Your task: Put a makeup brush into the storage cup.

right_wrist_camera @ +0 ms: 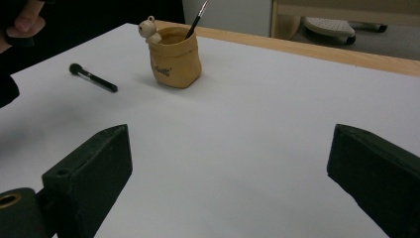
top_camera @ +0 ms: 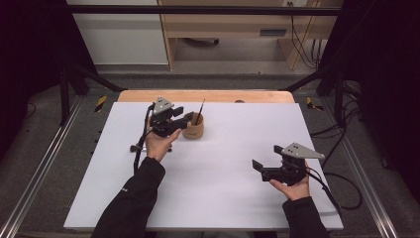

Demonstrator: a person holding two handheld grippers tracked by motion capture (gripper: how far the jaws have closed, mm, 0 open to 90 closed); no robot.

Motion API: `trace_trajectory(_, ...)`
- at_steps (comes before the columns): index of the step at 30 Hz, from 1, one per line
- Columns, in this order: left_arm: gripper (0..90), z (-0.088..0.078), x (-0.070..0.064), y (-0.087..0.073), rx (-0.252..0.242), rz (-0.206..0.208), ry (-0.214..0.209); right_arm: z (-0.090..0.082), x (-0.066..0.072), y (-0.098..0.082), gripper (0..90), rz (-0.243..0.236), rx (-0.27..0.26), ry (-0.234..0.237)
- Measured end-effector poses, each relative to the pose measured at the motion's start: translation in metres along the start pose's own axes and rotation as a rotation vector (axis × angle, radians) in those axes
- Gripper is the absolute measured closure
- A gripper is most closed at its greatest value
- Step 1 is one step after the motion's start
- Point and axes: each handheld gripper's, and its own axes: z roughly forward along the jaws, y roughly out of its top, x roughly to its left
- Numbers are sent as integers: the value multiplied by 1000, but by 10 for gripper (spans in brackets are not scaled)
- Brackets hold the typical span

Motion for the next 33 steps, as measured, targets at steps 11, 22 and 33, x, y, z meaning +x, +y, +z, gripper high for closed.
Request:
trace_trajectory(11, 388, -41, 0, -12, -10, 16, -41, -1, 0, 0, 43, -4, -7, 4)
trace_trajectory(22, 296, -70, 3, -33, 0, 29, -48, -2, 1, 0, 40, -8, -6, 7)
trace_trajectory(33, 219, -93, 4, -58, 12, 20, -48, -2, 2, -1, 38, -7, -4, 10)
